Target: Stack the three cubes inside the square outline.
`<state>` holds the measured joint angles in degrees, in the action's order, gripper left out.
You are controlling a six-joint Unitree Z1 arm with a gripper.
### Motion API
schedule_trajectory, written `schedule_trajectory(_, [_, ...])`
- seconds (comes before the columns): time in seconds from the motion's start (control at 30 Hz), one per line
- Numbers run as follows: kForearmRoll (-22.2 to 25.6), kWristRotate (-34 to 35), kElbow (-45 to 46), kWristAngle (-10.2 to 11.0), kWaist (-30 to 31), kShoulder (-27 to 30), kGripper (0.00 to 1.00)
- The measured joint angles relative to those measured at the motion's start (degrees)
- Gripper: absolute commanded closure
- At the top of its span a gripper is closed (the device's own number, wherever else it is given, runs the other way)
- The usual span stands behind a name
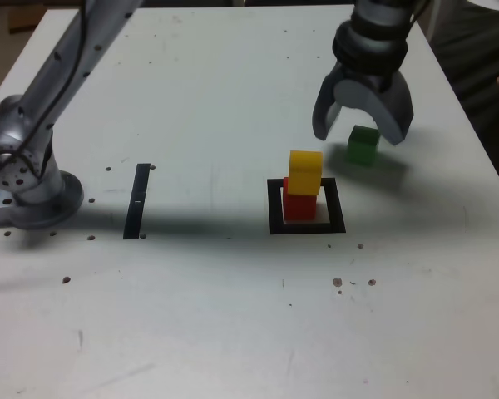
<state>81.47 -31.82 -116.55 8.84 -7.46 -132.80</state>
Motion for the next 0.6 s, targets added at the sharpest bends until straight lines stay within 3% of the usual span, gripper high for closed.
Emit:
schedule_trajectory(0.33, [3.0,-0.7,-5.2,0.0,-0.4,-4.8,0.26])
schedule_trajectory(0.6, [3.2,-0.7,-7.0,0.8,-0.4,-5.8,0.63])
